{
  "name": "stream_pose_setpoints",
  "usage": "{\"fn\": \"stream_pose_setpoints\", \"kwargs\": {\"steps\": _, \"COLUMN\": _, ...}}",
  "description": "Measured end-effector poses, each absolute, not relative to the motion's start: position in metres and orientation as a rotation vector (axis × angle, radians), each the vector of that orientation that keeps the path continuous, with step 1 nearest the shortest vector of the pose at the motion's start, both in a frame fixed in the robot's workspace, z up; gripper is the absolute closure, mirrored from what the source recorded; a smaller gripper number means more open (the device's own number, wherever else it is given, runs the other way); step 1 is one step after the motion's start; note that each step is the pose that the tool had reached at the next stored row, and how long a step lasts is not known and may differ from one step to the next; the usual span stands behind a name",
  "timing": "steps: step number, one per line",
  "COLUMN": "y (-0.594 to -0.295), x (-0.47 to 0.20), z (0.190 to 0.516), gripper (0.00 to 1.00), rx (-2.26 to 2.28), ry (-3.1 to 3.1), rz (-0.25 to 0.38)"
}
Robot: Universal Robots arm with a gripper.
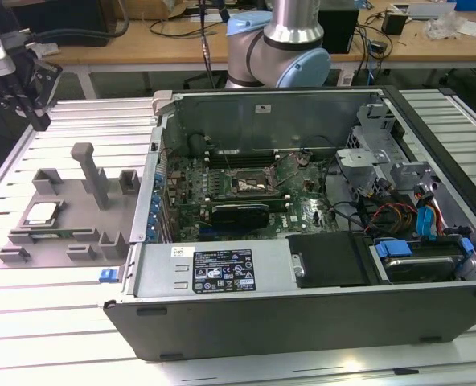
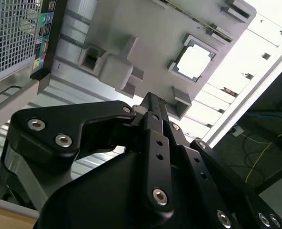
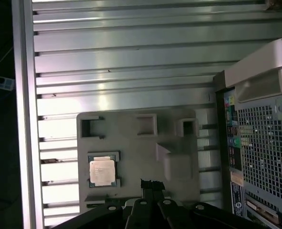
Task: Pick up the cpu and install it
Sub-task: 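Reach for the cpu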
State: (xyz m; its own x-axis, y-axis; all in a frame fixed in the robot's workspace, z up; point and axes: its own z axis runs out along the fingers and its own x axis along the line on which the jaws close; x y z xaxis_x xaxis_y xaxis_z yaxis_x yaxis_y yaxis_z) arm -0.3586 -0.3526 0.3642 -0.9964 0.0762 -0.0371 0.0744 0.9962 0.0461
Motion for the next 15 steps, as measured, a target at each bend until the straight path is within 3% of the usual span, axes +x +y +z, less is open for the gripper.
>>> {"fn": "stream_pose_setpoints", "kwargs": {"steps": 15, "y": -0.352, "x": -0.382, "z": 0.340, "gripper": 0.89, "rx": 0.117, "ry": 3.100, "rz": 0.069}}
